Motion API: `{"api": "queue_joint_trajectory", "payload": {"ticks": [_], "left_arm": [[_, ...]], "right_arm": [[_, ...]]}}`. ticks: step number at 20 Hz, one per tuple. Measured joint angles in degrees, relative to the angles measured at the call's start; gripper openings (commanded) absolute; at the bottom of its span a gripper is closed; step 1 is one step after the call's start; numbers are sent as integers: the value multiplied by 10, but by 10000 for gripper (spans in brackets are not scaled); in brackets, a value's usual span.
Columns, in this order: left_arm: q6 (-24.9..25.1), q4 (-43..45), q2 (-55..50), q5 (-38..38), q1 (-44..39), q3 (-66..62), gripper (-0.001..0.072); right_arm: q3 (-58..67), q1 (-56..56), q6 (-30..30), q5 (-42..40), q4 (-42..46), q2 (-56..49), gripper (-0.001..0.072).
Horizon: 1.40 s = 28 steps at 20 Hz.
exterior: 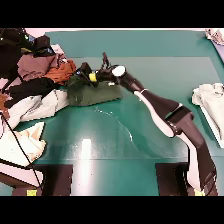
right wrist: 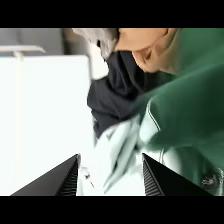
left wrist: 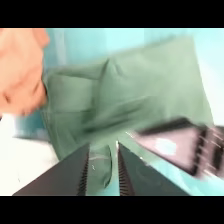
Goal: Fold the shirts.
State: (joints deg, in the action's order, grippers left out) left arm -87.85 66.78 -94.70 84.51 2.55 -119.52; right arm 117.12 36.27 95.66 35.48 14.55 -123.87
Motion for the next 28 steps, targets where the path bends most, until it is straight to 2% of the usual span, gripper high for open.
{"api": "queue_joint_trajectory", "payload": {"ticks": [3, 4, 5, 7, 8, 9, 10, 14, 19, 24, 25, 26, 27, 28], "left_arm": [[-3, -1, 5, 26, 6, 7, 217], [-4, -1, 6, 33, 7, 9, 217], [-4, -3, 7, 39, 7, 10, 217], [-4, -12, 8, 52, 8, 11, 217], [-4, -16, 8, 57, 8, 11, 217], [-4, -21, 9, 63, 9, 12, 217], [-4, -24, 11, 64, 9, 12, 217], [-4, -30, 23, 64, 9, 12, 217], [-3, -33, 37, 55, 9, 12, 217], [-3, -36, 41, 53, 9, 12, 217], [-3, -37, 41, 53, 9, 12, 217], [-3, -39, 41, 54, 9, 12, 217], [-4, -40, 42, 57, 9, 12, 217], [-4, -41, 42, 59, 9, 12, 216]], "right_arm": [[0, 4, -64, 4, -54, -20, 447], [0, -7, -85, 21, -59, -18, 408], [0, -25, -98, 40, -48, -12, 369], [0, -73, -100, 97, 22, 9, 370], [0, -101, -89, 126, 71, 22, 437], [0, -133, -75, 160, 128, 35, 643], [0, -163, -68, 192, 173, 45, 720], [-15, -269, -49, 307, 268, 66, 720], [-106, -322, -108, 332, 219, 71, 720], [-138, -281, -174, 309, 107, 20, 714], [-125, -261, -183, 302, 80, 2, 689], [-106, -239, -188, 292, 62, -17, 634], [-85, -218, -188, 283, 51, -35, 522], [-62, -197, -187, 280, 45, -50, 221]]}}
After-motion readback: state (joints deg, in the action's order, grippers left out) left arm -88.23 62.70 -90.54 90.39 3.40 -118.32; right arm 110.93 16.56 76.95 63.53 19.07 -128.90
